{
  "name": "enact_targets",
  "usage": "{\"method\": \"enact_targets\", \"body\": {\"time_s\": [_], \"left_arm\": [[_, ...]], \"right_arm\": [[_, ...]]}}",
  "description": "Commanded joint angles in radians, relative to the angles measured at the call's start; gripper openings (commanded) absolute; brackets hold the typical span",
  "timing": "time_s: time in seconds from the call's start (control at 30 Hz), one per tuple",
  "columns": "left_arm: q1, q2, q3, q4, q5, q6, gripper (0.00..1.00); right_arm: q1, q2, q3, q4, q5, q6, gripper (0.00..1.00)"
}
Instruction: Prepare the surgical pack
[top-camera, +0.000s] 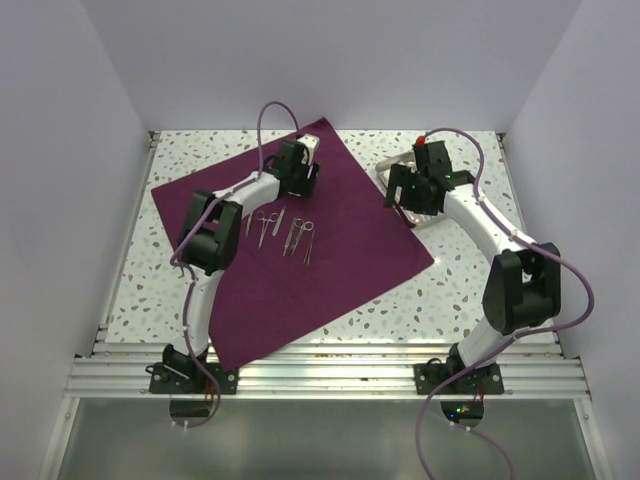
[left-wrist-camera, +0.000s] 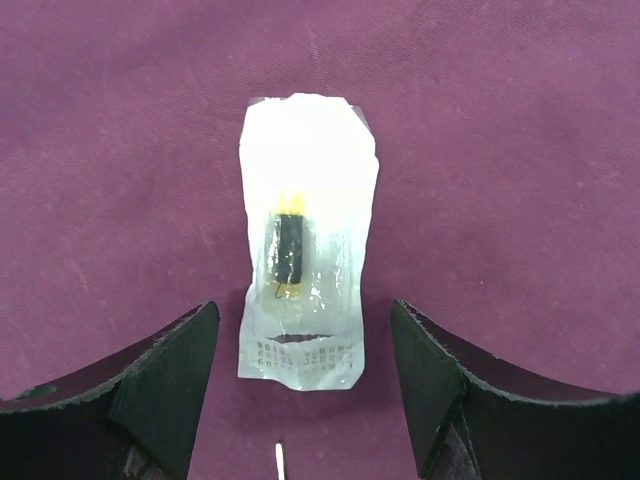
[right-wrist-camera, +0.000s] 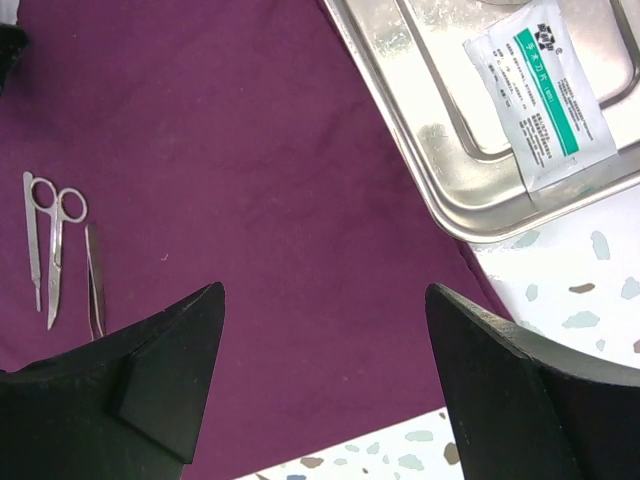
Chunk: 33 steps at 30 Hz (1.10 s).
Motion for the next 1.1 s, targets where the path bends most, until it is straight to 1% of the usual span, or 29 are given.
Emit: {"method": "enact_targets", "body": {"time_s": [0.0, 0.23, 0.43, 0.53, 0.73, 0.83, 0.93, 1.07], "left_arm": [[0.003, 0.005, 0.052, 0.075, -0.027, 0.023, 0.73], [0.001, 0.024, 0.04, 0.078, -0.021, 0.023, 0.71], [0.001, 0.037, 0.038, 0.076, -0.004, 0.012, 0.68], [0.003, 0.043, 0.043, 0.075, 0.005, 0.004, 0.64], [0.003, 0.042, 0.047, 0.067, 0.005, 0.006, 0.5], [0.006, 0.034, 0.048, 0.059, -0.007, 0.006, 0.5], [0.016, 0.025, 0.049, 0.058, -0.001, 0.003, 0.46], [0.032, 0.004, 0.057, 0.053, 0.012, 0.001, 0.46]], "right_arm": [[-0.004, -0.05, -0.002, 0.016, -0.007, -0.019, 0.85], [-0.004, -0.024, 0.009, 0.041, -0.056, 0.012, 0.85], [-0.002, -0.024, 0.018, 0.05, -0.048, 0.02, 0.85], [-0.002, -0.03, 0.006, 0.065, -0.051, 0.029, 0.85], [0.005, -0.012, 0.009, 0.065, -0.054, 0.036, 0.85], [0.014, -0.003, 0.023, 0.065, -0.051, 0.036, 0.85], [0.027, 0.013, 0.038, 0.062, -0.048, 0.036, 0.85], [0.044, 0.043, 0.061, 0.059, -0.053, 0.044, 0.86]]}}
